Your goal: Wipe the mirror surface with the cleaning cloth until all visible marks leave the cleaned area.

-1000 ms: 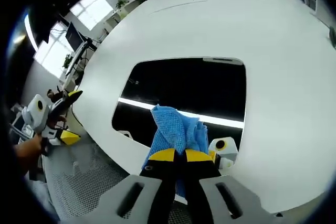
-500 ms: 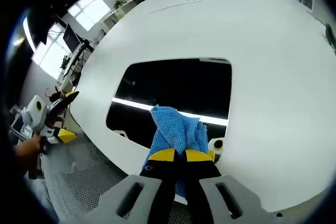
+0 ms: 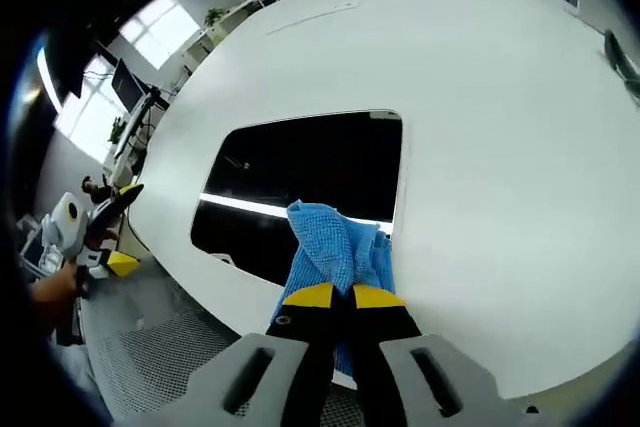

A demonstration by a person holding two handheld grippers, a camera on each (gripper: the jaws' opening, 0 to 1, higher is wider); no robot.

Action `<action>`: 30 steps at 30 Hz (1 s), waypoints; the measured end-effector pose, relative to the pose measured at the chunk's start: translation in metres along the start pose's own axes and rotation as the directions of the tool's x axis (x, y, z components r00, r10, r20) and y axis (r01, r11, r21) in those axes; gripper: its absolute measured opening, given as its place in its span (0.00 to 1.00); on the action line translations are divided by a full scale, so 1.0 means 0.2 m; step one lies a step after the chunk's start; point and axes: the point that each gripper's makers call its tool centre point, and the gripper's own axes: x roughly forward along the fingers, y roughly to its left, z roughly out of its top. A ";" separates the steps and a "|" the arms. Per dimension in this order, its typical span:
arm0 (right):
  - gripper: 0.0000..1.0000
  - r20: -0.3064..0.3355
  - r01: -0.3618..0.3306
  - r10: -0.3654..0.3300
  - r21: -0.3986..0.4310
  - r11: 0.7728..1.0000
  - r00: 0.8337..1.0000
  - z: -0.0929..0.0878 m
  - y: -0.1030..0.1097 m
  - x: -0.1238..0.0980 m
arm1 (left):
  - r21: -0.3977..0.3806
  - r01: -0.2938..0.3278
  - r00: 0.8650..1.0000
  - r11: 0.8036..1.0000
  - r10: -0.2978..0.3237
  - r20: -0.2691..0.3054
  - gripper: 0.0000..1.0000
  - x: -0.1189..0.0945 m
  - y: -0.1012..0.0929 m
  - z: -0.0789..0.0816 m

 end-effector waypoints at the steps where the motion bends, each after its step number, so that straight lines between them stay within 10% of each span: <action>1: 0.00 0.000 0.002 -0.002 0.001 1.000 1.000 0.00 -0.01 0.00 | 0.000 -0.001 1.000 1.000 0.001 0.001 0.99 0.00 0.00 0.00; 30: 0.00 0.000 0.034 -0.034 -0.007 0.999 0.999 0.13 -0.05 0.04 | -0.015 0.011 1.000 1.000 -0.010 0.007 0.99 0.01 -0.01 0.01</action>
